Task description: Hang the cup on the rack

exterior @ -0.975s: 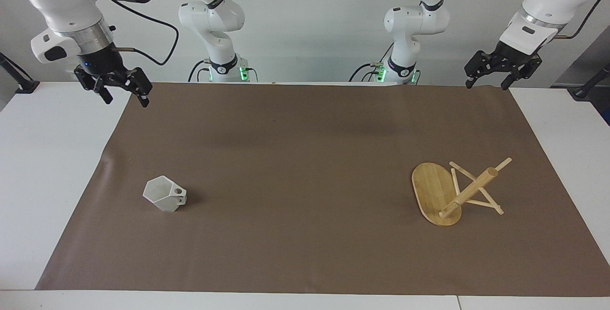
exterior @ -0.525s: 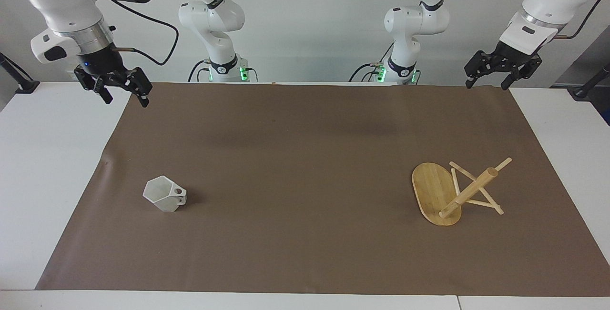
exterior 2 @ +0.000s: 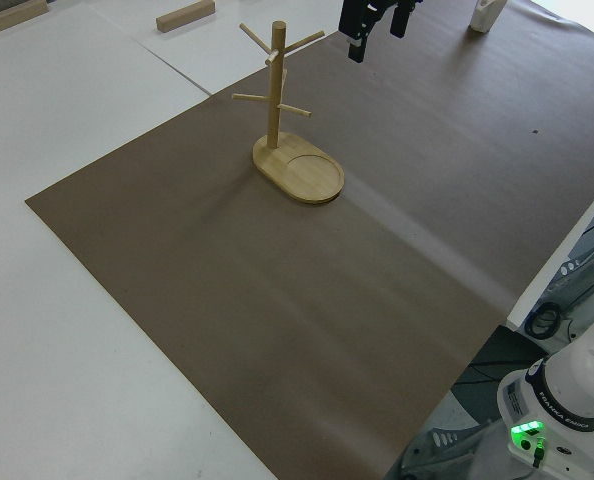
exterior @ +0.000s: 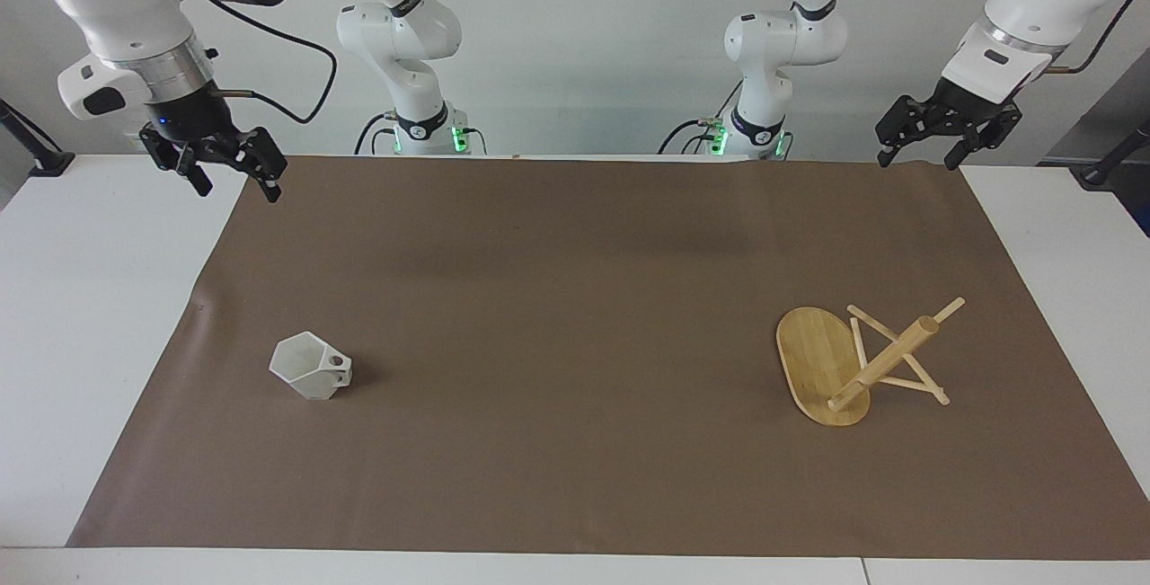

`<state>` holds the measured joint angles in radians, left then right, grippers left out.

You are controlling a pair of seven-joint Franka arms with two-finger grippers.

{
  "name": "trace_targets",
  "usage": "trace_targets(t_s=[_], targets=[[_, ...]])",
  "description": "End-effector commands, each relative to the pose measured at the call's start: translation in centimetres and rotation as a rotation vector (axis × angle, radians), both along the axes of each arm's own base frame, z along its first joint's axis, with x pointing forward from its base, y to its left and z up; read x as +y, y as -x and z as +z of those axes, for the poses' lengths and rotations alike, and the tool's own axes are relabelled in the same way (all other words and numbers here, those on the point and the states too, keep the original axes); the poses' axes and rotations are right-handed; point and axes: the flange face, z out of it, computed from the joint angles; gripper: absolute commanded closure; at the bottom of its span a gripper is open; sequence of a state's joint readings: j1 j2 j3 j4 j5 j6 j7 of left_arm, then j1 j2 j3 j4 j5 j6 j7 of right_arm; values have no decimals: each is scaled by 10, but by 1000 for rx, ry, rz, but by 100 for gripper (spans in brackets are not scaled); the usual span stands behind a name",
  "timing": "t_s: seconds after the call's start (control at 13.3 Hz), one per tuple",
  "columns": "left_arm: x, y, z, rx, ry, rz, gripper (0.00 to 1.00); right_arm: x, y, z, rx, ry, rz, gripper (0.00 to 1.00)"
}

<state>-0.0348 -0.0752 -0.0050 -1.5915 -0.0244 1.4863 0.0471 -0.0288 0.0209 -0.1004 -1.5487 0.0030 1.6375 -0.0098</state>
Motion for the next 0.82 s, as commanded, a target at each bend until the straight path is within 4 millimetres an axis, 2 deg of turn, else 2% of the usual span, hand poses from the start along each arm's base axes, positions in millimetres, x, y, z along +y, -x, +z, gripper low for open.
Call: trace_targets(t_s=[0.0,0.15,0.38,0.75], targets=[[2,7,0,-1,-19,8,0,-2,0,-3,-14,-3,-13,0],[2,7,0,-1,-19,8,0,-4,-2,-3,-32,0,-10,0],[1,7,0,-1,-19,7,0,-11,-10,-14,-87,17,63,0],[2,7,1,-3,-19,8,0,-14,-35,-46,-151,37,78,0]])
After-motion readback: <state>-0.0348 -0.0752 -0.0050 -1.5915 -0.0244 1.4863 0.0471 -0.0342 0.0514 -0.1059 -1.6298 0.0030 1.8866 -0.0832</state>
